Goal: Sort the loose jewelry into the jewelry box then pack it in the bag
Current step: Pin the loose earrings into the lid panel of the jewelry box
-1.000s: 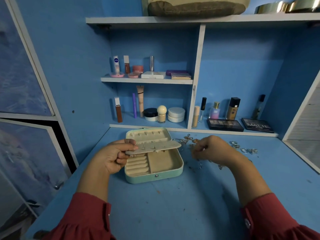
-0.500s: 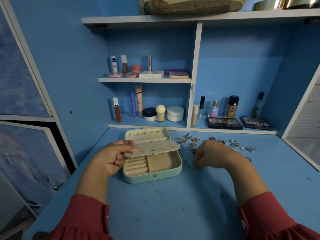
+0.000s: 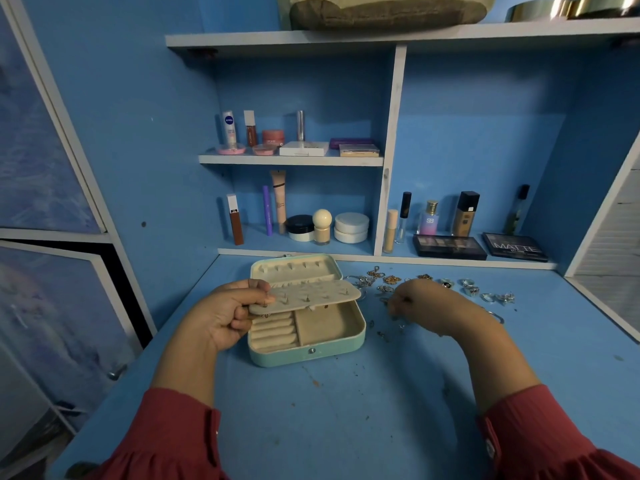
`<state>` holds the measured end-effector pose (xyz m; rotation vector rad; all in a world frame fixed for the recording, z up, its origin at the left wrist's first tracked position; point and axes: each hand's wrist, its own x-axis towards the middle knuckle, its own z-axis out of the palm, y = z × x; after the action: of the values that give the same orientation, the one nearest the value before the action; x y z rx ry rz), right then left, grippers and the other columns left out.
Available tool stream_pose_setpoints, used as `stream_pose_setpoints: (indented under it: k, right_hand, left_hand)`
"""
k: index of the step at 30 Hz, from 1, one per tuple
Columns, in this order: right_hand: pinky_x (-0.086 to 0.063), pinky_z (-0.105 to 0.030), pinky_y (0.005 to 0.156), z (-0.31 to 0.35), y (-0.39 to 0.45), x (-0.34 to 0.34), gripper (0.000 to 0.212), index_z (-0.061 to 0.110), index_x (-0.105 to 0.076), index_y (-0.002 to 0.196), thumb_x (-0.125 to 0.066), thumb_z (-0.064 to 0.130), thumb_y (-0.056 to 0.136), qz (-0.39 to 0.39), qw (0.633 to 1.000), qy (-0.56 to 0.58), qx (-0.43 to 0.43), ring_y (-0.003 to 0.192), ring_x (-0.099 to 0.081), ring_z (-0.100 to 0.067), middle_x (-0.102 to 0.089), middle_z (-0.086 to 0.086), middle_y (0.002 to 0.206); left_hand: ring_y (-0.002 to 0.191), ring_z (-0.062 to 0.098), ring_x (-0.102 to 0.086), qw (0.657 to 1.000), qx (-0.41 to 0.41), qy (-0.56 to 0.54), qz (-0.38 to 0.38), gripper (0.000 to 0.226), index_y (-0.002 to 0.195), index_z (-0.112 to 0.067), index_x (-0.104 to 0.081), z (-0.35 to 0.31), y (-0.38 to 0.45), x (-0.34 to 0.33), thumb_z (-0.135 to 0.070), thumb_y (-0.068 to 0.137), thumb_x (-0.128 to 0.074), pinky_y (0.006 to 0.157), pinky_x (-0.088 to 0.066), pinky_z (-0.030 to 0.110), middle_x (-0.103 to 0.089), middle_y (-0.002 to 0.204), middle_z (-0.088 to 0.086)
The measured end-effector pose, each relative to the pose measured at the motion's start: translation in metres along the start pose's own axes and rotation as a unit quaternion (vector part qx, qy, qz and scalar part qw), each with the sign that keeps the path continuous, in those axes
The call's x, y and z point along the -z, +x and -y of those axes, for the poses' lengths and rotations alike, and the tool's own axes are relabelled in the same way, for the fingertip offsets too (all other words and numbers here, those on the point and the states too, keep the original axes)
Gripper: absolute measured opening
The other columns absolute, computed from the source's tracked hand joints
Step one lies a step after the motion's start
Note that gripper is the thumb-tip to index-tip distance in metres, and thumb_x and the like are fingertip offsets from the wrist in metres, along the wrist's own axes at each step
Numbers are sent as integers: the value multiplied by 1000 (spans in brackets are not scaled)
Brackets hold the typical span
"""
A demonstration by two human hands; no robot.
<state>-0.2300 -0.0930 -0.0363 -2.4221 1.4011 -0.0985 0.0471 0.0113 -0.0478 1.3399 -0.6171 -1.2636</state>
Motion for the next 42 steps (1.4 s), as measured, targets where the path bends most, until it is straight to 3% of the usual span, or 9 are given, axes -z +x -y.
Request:
stream_pose_setpoints:
  k: [4,7,9,11,14,17,19,24,42]
  right_hand:
    - [-45,-34,81,7,5,-2,26,16,-59,90,-36,19,101,-101,994,34,19,95,-55,-21,-57,-5,107]
    - [-39,-27,74,28,8,-3,21,18,-58,97,-38,24,102,-142,980,126,58,89,-51,-13,-53,1,103]
    - [-39,-24,71,48,9,-2,19,20,-59,100,-42,26,101,-130,972,173,89,86,-52,-10,-53,4,100]
    - [-38,-25,76,68,11,-2,16,22,-60,98,-44,26,100,-113,970,176,124,91,-52,-11,-54,6,100]
    - [-39,-24,79,96,16,0,20,17,-65,104,-46,22,99,-87,974,136,158,92,-52,-9,-56,6,103]
    - [-48,-31,83,118,26,0,22,14,-67,105,-47,21,98,-51,978,95,176,96,-58,-15,-64,1,111]
    - [-48,-29,77,125,31,-1,22,15,-67,105,-47,21,98,-31,982,69,175,92,-57,-14,-64,0,113]
    - [-40,-25,67,128,36,-5,22,18,-66,103,-45,19,98,-20,983,34,179,77,-50,-7,-64,4,109]
    - [-40,-26,71,128,34,-9,26,18,-66,106,-42,21,99,-13,982,22,187,74,-48,-7,-64,1,110]
  left_hand:
    - [27,0,-25,1000,3,-2,2,22,77,-11,-57,0,0,1,11,83,-56,26,-19,10,-53,52,-2]
    - [26,0,-26,1000,6,-2,3,22,78,-10,-57,-1,0,0,11,84,-56,26,-20,10,-54,51,-2]
    - [26,0,-26,1000,5,-2,3,21,79,-10,-57,-1,-1,0,11,84,-56,26,-20,11,-53,52,-2]
    - [26,0,-27,1000,5,0,3,21,80,-10,-57,-1,-1,1,11,84,-55,26,-20,11,-54,52,-2]
    - [26,0,-26,1000,-2,11,-6,21,80,-10,-57,0,-1,1,11,84,-56,27,-19,10,-54,52,-2]
    - [26,1,-26,1000,-3,14,-11,20,82,-10,-57,0,-1,0,10,85,-56,26,-19,10,-53,48,-3]
    - [25,1,-25,1000,-3,12,-11,20,82,-10,-57,0,-1,0,10,86,-55,26,-19,10,-52,47,-4]
    - [26,1,-26,1000,-3,12,-16,20,83,-9,-57,-1,-1,-1,11,85,-56,27,-19,10,-53,47,-4]
    - [25,1,-27,1000,-1,5,-15,18,84,-7,-59,-1,-1,-1,11,85,-56,27,-19,10,-55,48,-1]
